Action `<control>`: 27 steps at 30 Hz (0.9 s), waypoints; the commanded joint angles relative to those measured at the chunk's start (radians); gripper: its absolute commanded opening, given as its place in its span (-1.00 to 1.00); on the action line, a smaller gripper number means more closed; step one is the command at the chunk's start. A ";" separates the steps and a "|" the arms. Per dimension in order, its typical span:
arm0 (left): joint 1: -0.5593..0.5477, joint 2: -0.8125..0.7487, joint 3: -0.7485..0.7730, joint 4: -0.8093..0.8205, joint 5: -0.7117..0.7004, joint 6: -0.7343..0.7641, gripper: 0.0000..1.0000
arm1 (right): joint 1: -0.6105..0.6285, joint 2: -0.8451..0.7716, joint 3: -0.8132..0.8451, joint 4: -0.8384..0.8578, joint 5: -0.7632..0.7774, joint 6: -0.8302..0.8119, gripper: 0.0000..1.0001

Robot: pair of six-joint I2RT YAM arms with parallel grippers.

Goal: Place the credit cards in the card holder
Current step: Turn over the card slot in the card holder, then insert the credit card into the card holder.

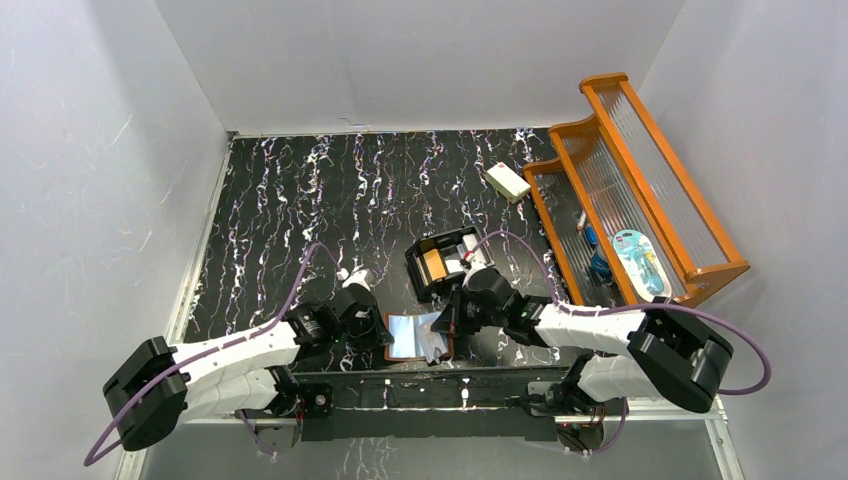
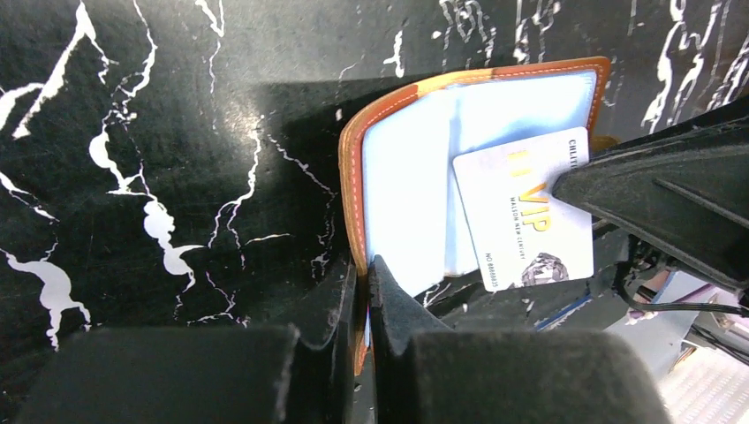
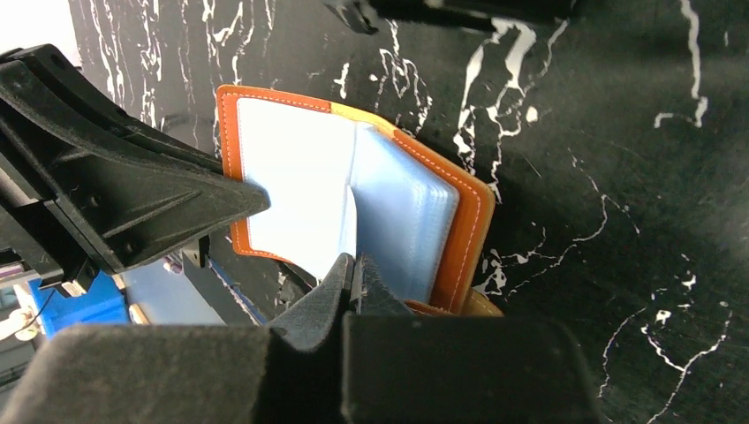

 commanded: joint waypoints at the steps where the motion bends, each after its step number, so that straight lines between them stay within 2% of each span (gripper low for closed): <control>1: 0.000 0.026 -0.041 0.019 0.032 0.013 -1.00 | 0.002 0.020 -0.045 0.130 0.006 0.049 -1.00; 18: 0.001 0.057 -0.035 0.035 0.046 0.012 -0.90 | 0.003 0.034 -0.074 0.208 0.030 0.078 -1.00; 22: 0.000 0.056 -0.033 0.035 0.051 0.007 -0.75 | 0.004 0.053 -0.082 0.238 0.031 0.085 -1.00; 27: 0.000 0.052 -0.035 0.043 0.066 0.008 -0.67 | 0.004 0.107 -0.083 0.295 -0.002 0.088 -1.00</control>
